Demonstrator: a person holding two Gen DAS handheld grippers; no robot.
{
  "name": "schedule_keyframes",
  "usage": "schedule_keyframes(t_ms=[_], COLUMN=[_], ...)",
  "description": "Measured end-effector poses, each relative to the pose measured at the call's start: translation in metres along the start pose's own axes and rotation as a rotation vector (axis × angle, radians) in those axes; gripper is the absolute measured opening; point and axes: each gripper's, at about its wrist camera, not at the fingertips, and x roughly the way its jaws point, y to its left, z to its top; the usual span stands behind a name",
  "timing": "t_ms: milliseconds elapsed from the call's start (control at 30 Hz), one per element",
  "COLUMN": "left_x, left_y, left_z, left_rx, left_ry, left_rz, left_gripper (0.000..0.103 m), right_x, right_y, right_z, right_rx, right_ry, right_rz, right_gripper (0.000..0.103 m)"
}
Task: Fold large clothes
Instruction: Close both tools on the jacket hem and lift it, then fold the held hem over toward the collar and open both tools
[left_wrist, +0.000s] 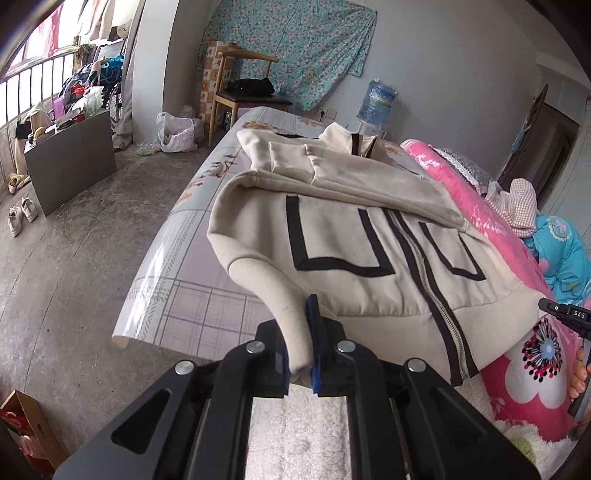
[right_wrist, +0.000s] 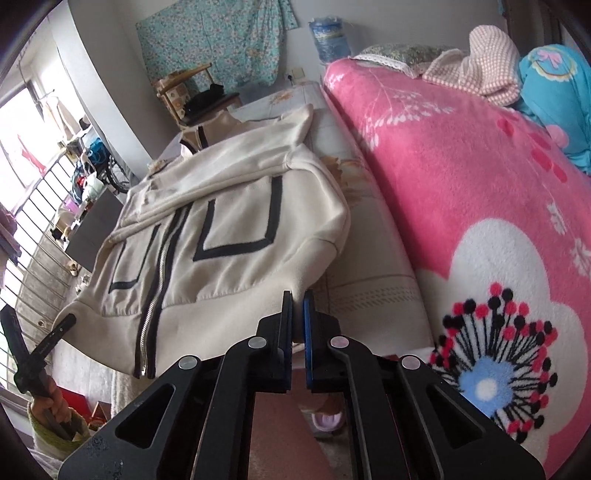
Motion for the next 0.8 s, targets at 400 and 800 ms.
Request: schedule_keyframes(t_ms=[400, 800], left_x=[0.041, 0.086], left_y=[0.026, 0.07], left_z=[0.08, 0.104], left_rx=[-0.171, -0.343], left_ry=[-0.038, -0.035], left_rz=[-0.098, -0.106], left_gripper=[0.007, 0.052], right_x=[0.03, 0.103], right_y=[0.001, -0.03], right_z=[0.081, 0.115], right_rx=[0.09, 0.283], right_ry=[-0.111, -0.078], right_rz=[0.108, 0.138], right_gripper=[0.003, 0.056])
